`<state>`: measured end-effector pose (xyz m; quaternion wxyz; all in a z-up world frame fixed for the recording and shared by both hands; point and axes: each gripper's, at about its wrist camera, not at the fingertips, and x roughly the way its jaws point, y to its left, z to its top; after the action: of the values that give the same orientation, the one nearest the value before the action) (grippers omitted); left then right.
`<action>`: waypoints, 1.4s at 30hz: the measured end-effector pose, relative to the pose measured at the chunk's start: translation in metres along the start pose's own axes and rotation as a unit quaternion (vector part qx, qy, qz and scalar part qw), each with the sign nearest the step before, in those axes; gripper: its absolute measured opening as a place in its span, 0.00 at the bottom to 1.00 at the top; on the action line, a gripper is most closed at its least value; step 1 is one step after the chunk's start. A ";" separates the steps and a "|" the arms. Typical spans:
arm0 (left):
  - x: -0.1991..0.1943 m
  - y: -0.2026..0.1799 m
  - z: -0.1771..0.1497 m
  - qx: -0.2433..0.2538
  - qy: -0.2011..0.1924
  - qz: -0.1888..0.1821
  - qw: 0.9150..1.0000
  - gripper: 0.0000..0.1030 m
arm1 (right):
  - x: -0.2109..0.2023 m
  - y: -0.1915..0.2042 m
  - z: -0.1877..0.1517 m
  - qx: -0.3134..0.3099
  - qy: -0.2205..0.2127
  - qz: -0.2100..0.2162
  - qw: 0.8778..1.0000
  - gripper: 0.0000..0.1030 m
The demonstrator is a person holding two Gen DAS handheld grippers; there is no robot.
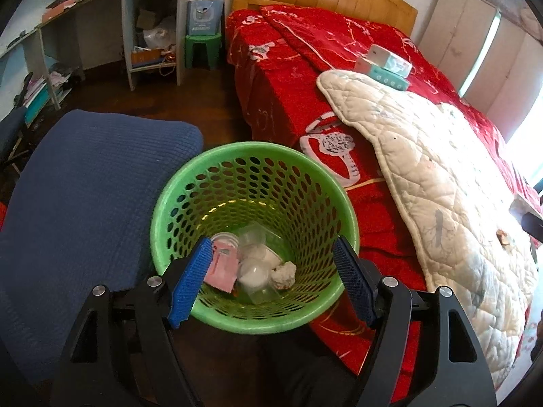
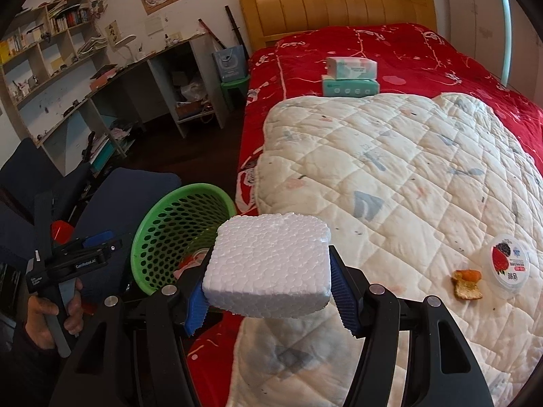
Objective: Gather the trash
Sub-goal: 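Open the left tool over the green wastebasket to drop the clear dome, then lower the foam block into the wastebasket and open the right tool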
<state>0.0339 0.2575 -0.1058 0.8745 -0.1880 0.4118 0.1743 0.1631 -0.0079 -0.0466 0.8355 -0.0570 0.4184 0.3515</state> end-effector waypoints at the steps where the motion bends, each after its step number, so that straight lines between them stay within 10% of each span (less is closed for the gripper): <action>1: -0.003 0.002 -0.001 -0.002 -0.003 0.001 1.000 0.71 | 0.002 0.003 0.001 -0.002 0.001 0.004 1.000 0.58; 33: -0.058 0.065 -0.015 -0.060 -0.044 0.040 0.996 0.71 | 0.116 0.128 0.018 -0.059 0.062 0.075 0.993 0.59; 42: -0.057 0.063 -0.016 -0.062 -0.041 0.036 0.997 0.71 | 0.134 0.142 0.014 -0.062 0.072 0.082 0.992 0.75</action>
<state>-0.0399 0.2960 -0.0825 0.8707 -0.2194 0.3701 0.2384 0.1363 0.1762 -0.1083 0.7661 -0.0995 0.4582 0.4396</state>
